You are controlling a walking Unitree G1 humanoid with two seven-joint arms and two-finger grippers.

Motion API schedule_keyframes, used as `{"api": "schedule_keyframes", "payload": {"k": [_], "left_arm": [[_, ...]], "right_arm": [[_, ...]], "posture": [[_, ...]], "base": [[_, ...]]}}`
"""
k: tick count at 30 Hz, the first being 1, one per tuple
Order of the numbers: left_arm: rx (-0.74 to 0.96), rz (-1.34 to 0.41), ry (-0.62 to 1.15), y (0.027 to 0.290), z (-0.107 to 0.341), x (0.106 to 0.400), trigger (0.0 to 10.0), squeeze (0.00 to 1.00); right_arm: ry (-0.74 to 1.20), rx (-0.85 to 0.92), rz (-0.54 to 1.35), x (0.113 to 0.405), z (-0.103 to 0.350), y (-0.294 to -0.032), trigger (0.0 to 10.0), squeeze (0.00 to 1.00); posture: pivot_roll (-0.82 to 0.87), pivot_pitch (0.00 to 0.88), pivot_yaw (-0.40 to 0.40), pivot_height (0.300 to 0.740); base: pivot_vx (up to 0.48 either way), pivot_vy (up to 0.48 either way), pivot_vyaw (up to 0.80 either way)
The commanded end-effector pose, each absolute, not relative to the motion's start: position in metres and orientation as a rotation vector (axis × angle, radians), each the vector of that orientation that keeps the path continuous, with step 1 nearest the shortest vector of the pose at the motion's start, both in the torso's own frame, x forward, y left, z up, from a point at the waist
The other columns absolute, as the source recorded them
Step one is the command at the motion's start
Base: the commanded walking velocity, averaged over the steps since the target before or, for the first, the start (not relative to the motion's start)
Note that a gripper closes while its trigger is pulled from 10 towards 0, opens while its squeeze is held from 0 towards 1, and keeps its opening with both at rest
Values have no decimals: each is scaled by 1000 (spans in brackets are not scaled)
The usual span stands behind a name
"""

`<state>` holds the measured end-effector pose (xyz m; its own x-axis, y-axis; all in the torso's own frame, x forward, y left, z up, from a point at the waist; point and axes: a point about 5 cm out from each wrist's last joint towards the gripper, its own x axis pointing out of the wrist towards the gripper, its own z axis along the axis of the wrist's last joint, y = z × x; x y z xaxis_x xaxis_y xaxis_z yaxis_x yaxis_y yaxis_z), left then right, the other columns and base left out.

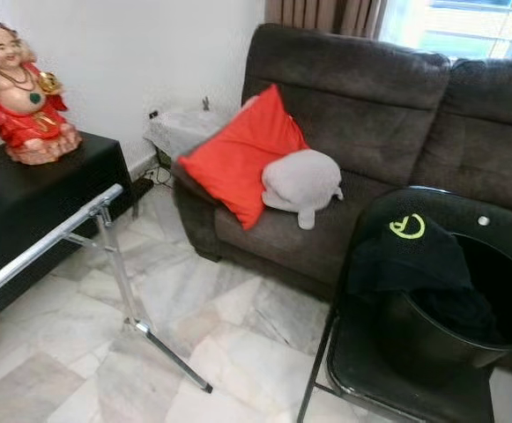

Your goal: Hang hanger

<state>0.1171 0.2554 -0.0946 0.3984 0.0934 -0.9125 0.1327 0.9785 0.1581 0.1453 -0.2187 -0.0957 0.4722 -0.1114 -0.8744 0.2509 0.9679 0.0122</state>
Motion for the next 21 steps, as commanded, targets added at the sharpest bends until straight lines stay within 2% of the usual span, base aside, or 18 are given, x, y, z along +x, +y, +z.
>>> {"api": "schedule_keyframes", "payload": {"k": [1,15,21], "left_arm": [[222,-38,1145,257,-93,121,10000,0],[219,-45,1130,262,-90,124,10000,0],[219,-49,1113,265,-85,134,10000,0]], "right_arm": [[1067,145,-230,142,-97,-221,10000,0],[1062,147,-233,143,-96,-221,10000,0],[1038,162,-253,145,-95,-221,10000,0]], "posture": [[92,0,54,740],[95,0,51,740],[101,0,48,740]], "base": [[0,0,-756],[0,0,-750],[0,0,0]]}}
